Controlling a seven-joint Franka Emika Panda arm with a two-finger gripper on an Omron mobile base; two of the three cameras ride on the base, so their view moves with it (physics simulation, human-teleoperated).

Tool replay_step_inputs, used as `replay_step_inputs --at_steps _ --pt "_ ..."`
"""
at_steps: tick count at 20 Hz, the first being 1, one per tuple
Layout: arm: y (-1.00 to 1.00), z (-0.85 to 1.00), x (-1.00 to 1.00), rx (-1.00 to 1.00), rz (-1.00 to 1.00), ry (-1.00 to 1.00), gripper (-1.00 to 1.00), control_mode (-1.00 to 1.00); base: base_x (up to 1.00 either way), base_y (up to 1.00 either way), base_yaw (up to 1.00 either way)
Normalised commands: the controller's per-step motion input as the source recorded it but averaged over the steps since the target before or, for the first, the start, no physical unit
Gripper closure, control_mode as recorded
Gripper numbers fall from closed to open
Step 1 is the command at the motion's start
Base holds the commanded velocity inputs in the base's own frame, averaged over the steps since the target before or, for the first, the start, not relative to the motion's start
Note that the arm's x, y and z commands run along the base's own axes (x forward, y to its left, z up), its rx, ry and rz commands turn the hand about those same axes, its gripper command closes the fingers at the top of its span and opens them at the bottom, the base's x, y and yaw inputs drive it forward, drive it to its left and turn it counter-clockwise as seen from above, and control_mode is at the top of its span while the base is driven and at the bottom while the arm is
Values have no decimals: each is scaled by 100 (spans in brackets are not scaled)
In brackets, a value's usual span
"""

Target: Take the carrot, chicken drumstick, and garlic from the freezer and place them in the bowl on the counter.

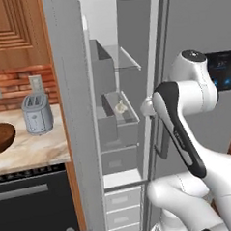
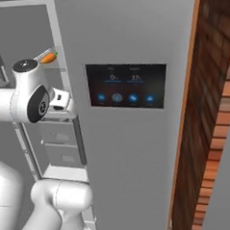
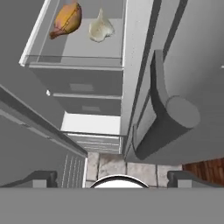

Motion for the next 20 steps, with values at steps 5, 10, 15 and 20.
replay_step_inputs --at_steps 5,10,15,20 --pt "10 2 3 -2 0 -1 -100 -100 25 36 0" --pt "48 37 6 -13 0 -16 -100 -100 0 0 0" --pt "7 68 -1 -10 2 -32 -100 -100 0 0 0" --pt "0 69 0 0 5 -30 -100 -100 0 0 0"
